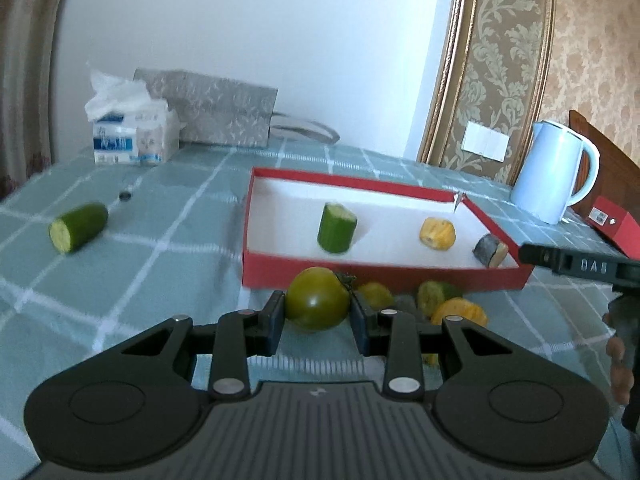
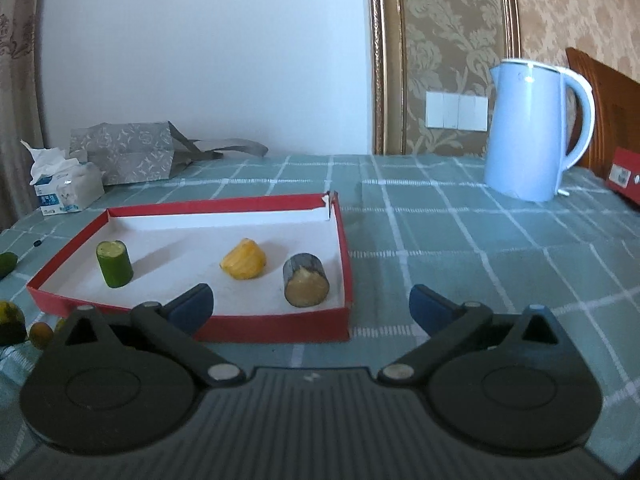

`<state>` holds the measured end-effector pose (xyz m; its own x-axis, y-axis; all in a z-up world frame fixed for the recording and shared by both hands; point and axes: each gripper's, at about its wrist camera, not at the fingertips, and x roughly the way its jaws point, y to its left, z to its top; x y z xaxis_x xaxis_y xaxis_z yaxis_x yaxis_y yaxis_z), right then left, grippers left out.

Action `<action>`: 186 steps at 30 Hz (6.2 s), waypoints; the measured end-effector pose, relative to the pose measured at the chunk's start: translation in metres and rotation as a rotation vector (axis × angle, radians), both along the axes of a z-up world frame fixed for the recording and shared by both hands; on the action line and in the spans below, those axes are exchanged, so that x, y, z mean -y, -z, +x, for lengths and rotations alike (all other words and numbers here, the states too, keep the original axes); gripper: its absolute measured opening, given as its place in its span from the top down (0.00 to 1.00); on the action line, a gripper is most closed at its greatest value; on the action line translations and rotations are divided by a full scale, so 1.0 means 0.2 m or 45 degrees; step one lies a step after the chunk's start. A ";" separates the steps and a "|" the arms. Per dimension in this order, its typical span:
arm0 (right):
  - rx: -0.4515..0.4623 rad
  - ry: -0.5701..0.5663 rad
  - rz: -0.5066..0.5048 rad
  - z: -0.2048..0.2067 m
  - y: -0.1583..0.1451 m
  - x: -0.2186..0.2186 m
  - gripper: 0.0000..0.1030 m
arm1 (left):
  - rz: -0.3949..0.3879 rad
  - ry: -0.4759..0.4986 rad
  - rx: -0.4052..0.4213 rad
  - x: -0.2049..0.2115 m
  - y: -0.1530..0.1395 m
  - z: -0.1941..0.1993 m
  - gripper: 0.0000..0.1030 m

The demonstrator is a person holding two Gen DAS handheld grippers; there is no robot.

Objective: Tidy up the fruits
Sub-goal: 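Carry the green lime into the red tray and open the left tool, then move the left tool back toward the remaining produce, then grasp the small brown kiwi with the left tool while the right tool grasps the yellow pepper chunk, then carry the brown kiwi into the red tray and open the left tool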

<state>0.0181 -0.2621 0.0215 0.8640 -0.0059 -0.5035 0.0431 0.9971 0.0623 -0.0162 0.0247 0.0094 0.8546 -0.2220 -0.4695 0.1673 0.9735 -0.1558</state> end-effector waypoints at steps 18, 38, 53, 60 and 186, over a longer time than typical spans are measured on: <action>-0.090 -0.008 -0.004 0.02 0.07 -0.03 0.00 | 0.149 0.002 -0.061 0.09 -0.03 0.49 0.67; -0.087 -0.032 -0.056 0.03 0.08 -0.07 0.00 | 0.171 -0.067 -0.086 0.08 0.02 0.58 0.53; 0.059 -0.128 -0.101 -0.07 0.03 -0.13 0.00 | 0.079 -0.160 0.054 -0.04 0.00 0.16 0.35; 0.085 -0.125 -0.163 -0.10 0.04 -0.17 0.00 | -0.004 -0.184 -0.039 -0.17 0.09 0.11 0.34; -0.008 -0.143 0.211 -0.19 0.12 -0.12 0.72 | 0.193 0.009 -0.096 0.05 0.12 0.16 0.74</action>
